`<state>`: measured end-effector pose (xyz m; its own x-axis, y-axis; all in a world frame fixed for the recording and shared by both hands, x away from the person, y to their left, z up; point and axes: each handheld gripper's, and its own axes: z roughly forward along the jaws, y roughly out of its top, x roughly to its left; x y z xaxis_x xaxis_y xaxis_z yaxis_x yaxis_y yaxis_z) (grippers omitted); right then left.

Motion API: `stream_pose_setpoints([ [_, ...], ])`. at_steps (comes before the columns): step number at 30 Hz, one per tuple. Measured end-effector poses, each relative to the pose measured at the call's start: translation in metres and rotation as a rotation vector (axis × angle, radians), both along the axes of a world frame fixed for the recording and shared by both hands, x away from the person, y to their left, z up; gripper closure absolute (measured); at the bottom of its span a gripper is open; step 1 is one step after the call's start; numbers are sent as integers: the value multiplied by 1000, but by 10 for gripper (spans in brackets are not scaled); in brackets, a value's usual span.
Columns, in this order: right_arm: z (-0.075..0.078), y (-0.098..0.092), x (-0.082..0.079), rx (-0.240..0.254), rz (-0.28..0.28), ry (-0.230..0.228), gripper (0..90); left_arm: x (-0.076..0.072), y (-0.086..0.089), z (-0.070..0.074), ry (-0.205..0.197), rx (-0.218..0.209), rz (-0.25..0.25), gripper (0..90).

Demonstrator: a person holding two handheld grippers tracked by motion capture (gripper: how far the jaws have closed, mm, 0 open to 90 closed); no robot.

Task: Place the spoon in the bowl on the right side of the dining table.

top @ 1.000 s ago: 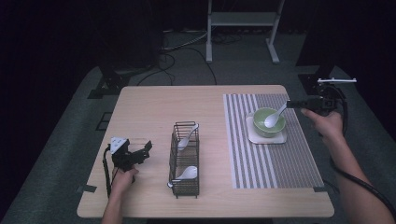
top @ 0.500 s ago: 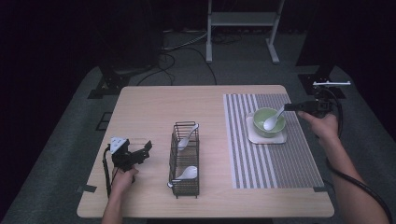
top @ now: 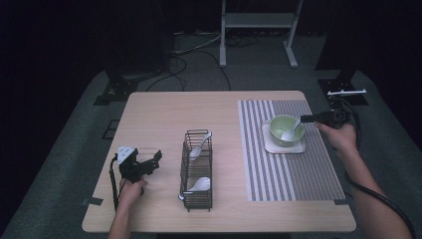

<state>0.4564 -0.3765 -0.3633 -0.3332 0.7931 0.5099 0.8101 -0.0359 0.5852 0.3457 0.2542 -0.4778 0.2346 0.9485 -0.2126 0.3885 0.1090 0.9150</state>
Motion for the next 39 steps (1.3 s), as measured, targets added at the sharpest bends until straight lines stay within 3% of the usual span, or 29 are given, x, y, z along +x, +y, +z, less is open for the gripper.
stream_pose_setpoints([
  [20, -8, -9, 1, -15, -44, 9, 833, 0, 0, 0, 2, 3, -2, 0],
  [39, -22, -25, 1, -100, -105, 41, 735, 1, 1, 0, 5, -1, 2, 0],
])
